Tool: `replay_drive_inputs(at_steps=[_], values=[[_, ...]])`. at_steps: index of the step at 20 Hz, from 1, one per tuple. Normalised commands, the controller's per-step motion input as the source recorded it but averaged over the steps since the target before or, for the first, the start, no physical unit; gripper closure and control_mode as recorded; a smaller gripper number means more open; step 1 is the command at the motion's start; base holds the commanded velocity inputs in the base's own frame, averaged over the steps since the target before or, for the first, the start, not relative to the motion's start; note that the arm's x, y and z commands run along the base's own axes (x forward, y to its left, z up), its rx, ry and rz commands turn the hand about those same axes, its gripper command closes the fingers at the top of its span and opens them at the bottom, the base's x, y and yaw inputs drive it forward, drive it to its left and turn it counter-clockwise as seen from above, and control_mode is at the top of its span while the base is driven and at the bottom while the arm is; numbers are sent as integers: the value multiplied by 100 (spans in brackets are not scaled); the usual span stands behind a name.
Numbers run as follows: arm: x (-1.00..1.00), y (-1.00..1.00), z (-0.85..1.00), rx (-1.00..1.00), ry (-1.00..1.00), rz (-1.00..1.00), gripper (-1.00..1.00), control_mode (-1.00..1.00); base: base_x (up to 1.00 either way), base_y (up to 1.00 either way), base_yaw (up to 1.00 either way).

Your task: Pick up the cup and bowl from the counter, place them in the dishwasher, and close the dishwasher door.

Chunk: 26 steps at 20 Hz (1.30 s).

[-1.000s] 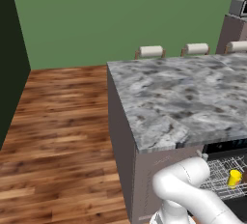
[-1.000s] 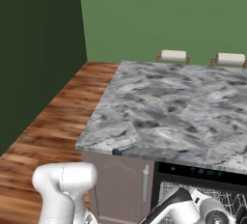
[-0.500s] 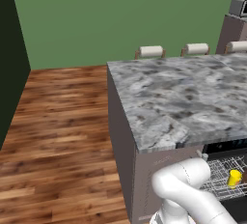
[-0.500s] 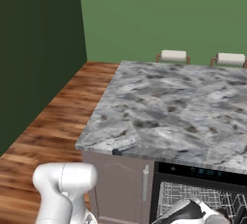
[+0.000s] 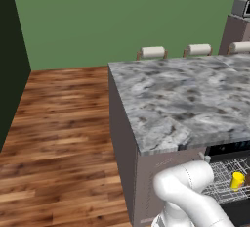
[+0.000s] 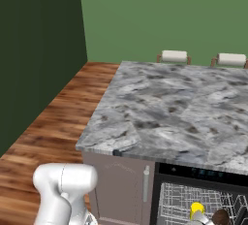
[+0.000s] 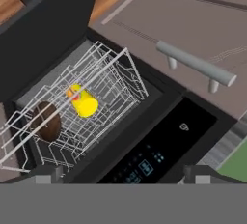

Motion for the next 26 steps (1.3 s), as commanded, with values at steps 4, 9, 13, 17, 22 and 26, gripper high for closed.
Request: replay_drive_inputs(at_steps=[4, 9, 13, 17, 22, 26], values=[[-38, 21, -1, 0, -8, 0, -100, -100, 0, 0, 0], [-55, 43, -7, 0, -10, 0, -100, -100, 0, 0, 0], [-56, 50, -14, -2, -10, 0, -100, -100, 0, 0, 0], [-56, 49, -20, -2, -9, 0, -100, -100, 0, 0, 0], [-50, 44, -22, -1, -7, 0, -100, -100, 0, 0, 0], [-34, 19, -16, 0, -5, 0, -100, -100, 0, 0, 0]])
